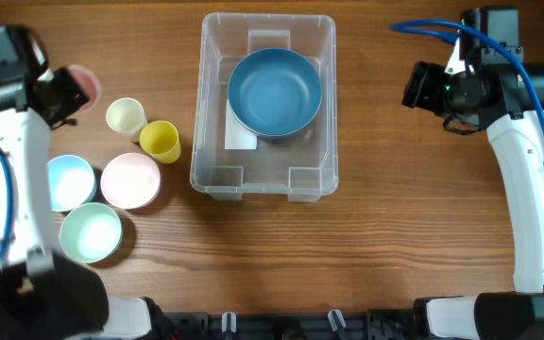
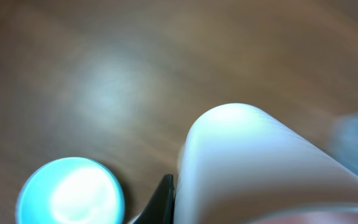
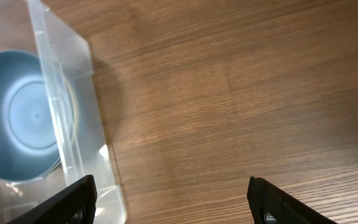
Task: Pack container
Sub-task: 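Grasp the pink cup with the left gripper, then carry the pink cup into the box's front right corner and release, then grasp the white cup with the left gripper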
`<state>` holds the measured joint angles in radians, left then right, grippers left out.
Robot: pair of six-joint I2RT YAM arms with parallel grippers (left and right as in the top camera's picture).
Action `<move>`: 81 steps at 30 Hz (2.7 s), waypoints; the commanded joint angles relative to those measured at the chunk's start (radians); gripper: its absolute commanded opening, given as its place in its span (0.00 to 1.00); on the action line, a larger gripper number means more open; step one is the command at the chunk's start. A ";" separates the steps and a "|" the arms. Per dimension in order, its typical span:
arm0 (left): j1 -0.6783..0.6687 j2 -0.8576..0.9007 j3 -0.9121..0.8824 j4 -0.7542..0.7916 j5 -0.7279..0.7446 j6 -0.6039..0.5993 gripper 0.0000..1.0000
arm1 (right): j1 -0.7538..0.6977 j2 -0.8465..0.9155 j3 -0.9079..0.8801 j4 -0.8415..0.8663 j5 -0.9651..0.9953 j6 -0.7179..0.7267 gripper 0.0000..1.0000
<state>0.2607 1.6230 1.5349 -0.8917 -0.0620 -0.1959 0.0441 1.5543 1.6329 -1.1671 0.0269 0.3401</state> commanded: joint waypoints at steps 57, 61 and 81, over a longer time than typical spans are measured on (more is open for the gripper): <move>-0.669 0.091 0.219 -0.219 -0.065 -0.253 0.49 | -0.077 0.014 -0.005 -0.052 -0.001 0.002 0.80; -0.405 0.025 0.219 -0.233 -0.104 -0.253 0.60 | -0.077 0.014 -0.005 -0.050 -0.001 0.000 0.80; -0.072 0.499 0.216 -0.212 -0.070 -0.253 0.67 | -0.077 0.014 -0.005 -0.053 -0.001 0.000 0.80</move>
<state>0.1848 2.0605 1.7550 -1.1152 -0.1371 -0.4576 -0.0338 1.5543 1.6321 -1.2194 0.0334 0.3496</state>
